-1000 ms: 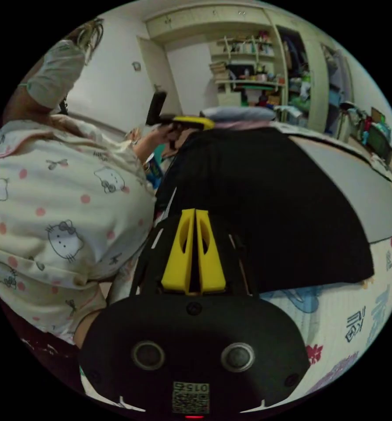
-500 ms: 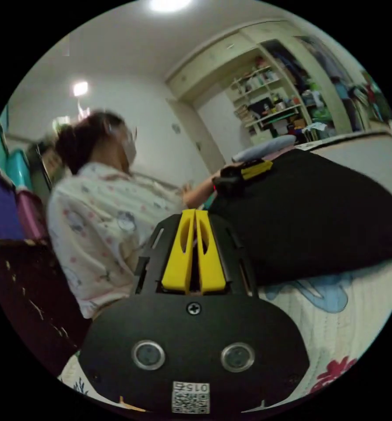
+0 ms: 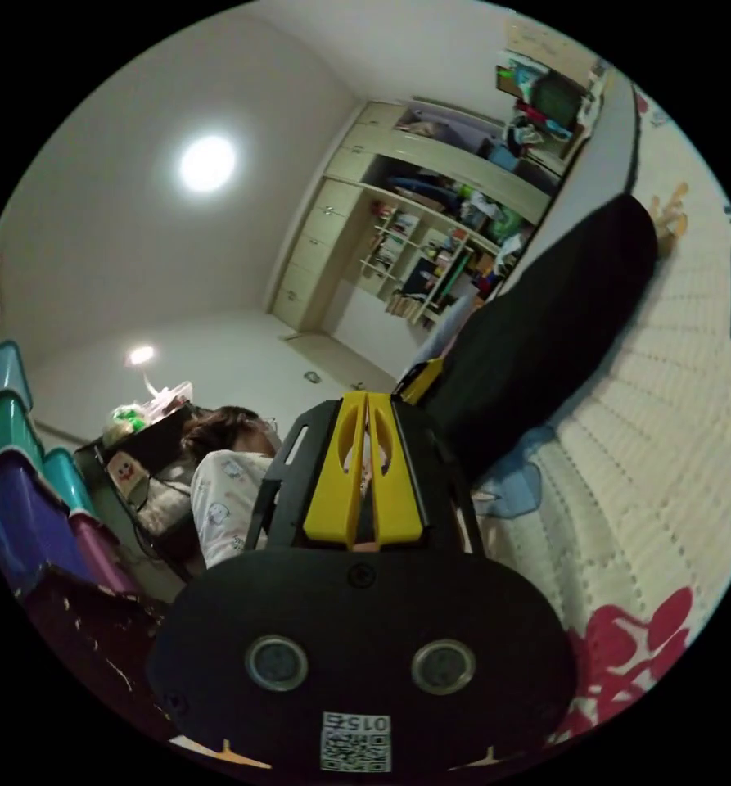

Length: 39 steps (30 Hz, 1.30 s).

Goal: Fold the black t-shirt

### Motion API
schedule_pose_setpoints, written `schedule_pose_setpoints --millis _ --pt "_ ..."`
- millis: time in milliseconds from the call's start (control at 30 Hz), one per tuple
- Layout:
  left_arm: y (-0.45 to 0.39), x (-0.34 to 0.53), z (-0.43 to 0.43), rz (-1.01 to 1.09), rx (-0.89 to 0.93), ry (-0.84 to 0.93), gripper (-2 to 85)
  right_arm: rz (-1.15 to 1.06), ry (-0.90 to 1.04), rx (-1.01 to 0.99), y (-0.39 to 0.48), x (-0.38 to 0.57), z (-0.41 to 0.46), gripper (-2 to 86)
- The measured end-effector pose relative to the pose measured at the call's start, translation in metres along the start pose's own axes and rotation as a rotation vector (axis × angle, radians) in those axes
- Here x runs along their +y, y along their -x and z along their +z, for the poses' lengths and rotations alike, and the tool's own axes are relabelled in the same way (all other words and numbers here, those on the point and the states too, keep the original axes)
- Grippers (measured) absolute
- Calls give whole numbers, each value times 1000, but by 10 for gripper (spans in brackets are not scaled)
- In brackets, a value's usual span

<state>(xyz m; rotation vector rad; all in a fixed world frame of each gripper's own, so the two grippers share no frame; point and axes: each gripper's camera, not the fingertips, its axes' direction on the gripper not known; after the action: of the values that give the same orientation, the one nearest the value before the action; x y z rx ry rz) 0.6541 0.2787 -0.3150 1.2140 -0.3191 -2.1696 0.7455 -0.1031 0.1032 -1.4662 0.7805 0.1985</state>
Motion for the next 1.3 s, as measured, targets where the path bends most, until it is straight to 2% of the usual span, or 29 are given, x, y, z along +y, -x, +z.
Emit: schedule_pose_setpoints --millis 267,433,1000,1167,1300 --pt "38 16 -13 3 -1 0 -5 172 -192 308 30 -21 15 -7" --pt "51 31 -15 4 -2 1 -5 164 -290 377 56 -18 21 -6" --pt "41 108 11 8 0 1 -4 87 -246 286 108 5 45 -6" --pt "25 135 29 9 1 1 -5 5 -140 401 140 5 73 -5" --pt "6 161 48 9 2 0 -4 -104 -150 464 158 7 78 -4"
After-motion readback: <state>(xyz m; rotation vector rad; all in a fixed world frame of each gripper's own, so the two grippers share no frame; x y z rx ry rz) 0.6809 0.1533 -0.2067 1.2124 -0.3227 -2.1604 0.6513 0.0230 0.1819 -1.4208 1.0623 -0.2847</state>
